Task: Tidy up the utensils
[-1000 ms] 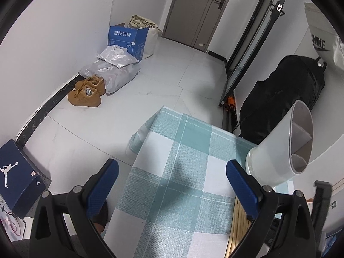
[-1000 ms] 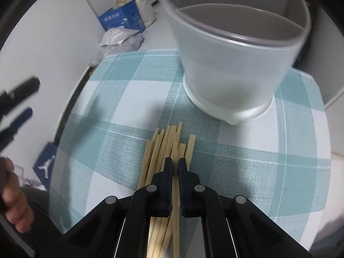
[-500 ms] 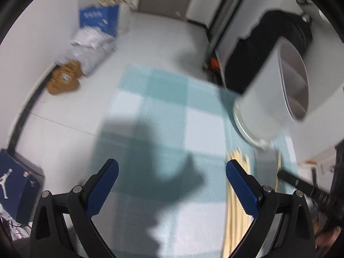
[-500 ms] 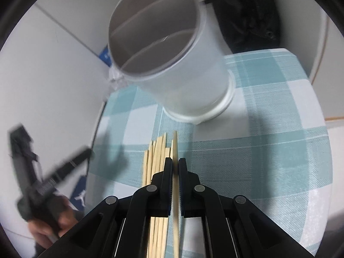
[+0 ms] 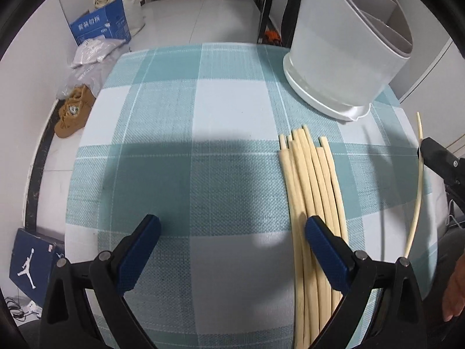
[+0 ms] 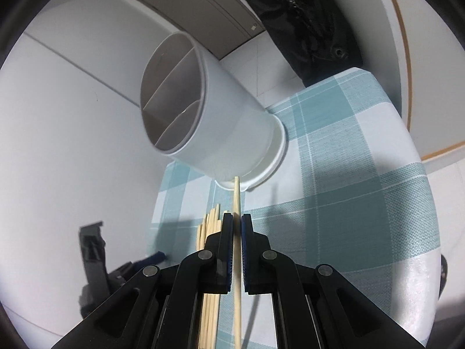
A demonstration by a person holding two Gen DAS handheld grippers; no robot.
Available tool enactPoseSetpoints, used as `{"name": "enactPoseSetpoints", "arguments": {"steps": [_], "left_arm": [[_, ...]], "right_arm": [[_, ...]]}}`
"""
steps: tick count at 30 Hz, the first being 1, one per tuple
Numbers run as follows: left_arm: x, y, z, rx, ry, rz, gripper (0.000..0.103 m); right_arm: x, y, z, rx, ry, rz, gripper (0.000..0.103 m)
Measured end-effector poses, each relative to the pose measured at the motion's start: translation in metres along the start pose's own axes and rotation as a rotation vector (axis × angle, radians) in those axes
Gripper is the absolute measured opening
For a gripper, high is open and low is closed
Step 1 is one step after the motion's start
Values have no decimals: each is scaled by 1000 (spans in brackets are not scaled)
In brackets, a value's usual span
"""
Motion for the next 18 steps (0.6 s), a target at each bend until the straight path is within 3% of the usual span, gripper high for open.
{"name": "enactPoseSetpoints", "arguments": {"steps": [5, 10, 14, 18], "left_arm": [[-3, -1, -3, -20, -2, 18, 92], [-9, 1, -5, -30, -8, 16, 68], [-11, 1, -5, -28, -8, 11, 57], [-13, 1, -7, -37, -18, 2, 40]], "right_arm": [[-4, -4, -4, -29, -21, -9, 4], [-6, 1, 3, -49, -6, -23, 4], [-6, 3, 5, -61, -2, -22, 4], [-7, 2, 4, -74, -16, -21, 4]]}}
Point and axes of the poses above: each gripper's, at about its wrist camera, not at the fingertips, and y roughly against the way its jaws point, z to its left, x to its underside, the point moved 7 cm from there along -y, roughly the way its jaws point, and after that the axes turned 10 degrees about z, right-handed, at the moved point
